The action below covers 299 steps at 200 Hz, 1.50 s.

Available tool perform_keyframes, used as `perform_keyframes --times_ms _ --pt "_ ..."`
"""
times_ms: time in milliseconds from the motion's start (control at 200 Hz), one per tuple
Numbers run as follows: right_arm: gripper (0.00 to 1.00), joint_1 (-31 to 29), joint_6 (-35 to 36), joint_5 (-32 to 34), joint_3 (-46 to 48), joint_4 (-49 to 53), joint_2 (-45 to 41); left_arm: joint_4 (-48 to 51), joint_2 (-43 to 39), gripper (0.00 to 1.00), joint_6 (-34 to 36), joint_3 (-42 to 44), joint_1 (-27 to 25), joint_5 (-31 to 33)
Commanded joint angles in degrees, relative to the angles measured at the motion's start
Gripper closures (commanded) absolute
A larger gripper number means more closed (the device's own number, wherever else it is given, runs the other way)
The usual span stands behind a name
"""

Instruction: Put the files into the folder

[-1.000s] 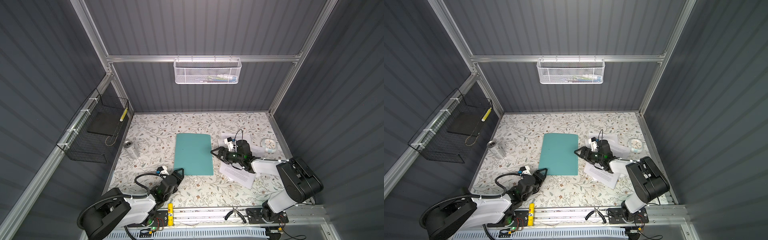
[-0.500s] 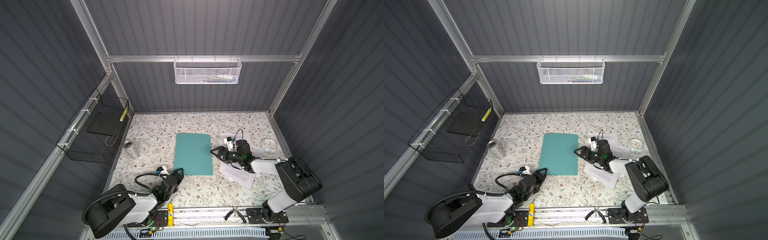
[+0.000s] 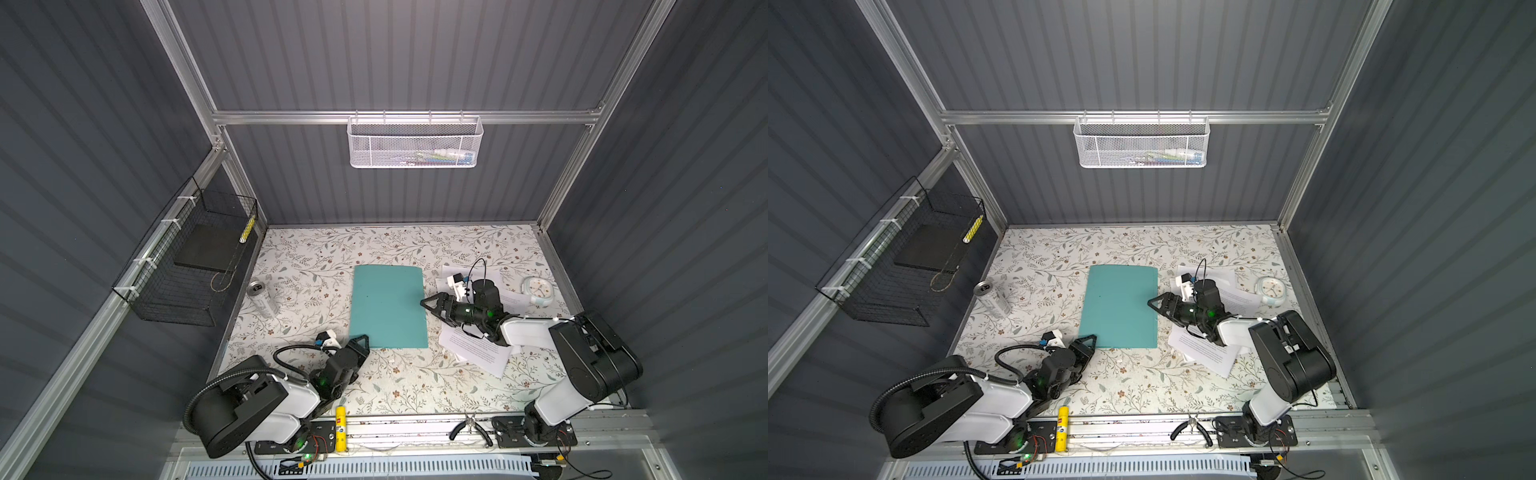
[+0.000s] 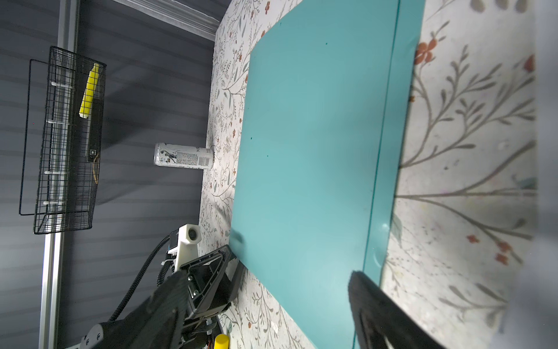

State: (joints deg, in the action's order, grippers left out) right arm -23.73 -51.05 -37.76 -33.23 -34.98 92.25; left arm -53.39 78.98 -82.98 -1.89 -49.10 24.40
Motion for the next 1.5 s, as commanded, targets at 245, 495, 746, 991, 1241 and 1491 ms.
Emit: perform_keyframes --times_ms 245,495,746,991,1241,1491 --pt "0.2 -0.22 0.85 0.52 -1.19 0.98 2.85 -14.9 10.26 0.53 0.72 -1.62 1.01 -3.14" --pt "0.2 -0.91 7.28 5.42 -6.7 13.16 4.67 -19.27 14.57 0.5 0.18 -2.3 2.49 -5.62" --pt "0.2 -2.71 9.47 6.69 -10.91 18.77 9.73 -18.7 15.93 0.43 0.82 -4.19 3.97 -7.98" --pt "0.21 -4.14 8.99 4.92 -11.5 18.06 12.83 -22.7 19.17 0.44 1.68 -5.08 5.77 -10.41" --pt "0.21 -4.84 8.62 4.03 -11.07 17.67 13.18 -33.98 26.81 0.55 1.5 -5.92 8.98 -13.18" --pt "0.22 -4.91 8.77 4.08 -10.29 17.93 11.52 -34.24 29.29 0.82 1.51 -9.08 10.42 -17.16"
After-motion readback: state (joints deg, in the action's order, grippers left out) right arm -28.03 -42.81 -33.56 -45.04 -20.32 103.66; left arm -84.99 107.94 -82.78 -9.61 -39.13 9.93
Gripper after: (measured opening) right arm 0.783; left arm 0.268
